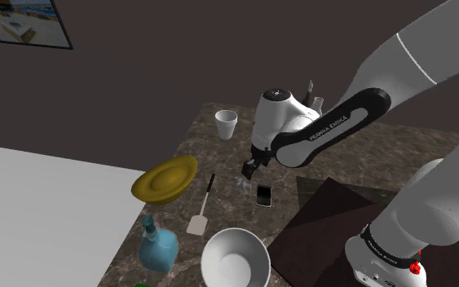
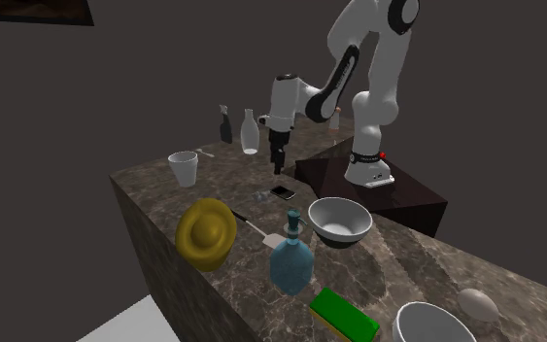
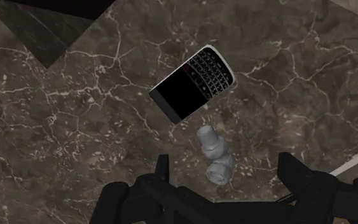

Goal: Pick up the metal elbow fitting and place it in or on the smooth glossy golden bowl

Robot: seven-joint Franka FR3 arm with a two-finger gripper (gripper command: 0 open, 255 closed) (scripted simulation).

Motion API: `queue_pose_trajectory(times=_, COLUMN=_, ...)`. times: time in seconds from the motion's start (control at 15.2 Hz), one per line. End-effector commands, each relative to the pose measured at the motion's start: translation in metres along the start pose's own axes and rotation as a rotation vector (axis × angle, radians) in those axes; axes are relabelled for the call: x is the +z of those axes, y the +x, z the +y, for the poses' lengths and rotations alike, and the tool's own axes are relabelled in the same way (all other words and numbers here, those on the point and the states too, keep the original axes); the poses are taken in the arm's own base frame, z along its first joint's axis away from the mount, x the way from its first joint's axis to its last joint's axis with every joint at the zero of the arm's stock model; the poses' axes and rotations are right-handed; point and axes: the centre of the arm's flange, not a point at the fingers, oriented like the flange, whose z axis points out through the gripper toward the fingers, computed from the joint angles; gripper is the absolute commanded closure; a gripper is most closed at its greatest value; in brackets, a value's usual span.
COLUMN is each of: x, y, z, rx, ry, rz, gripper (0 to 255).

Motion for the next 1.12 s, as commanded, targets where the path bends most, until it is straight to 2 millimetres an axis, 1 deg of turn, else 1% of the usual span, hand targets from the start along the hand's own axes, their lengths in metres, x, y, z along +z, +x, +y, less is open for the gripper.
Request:
queue_pose_trajectory(times=0.0, x=0.024, y=0.004, z=-0.007, rx=0.005, ry=-0.003, rz=0.009, gripper=0)
queue_pose_trajectory(times=0.33, x=0.083, y=0.022, z=-0.022, rx=0.019, ry=-0.015, rz=0.027, gripper=0)
queue_pose_trajectory(times=0.79, x=0.120, y=0.023, z=-0.022, rx=0.019, ry=-0.015, rz=0.027, gripper=0)
queue_pose_trajectory(times=0.86, x=0.123, y=0.023, z=-0.022, rx=0.019, ry=-0.015, rz=0.027, gripper=0)
queue_pose_trajectory(times=1.06, x=0.123, y=0.023, z=-0.022, rx=0.019, ry=-0.015, rz=0.027, gripper=0)
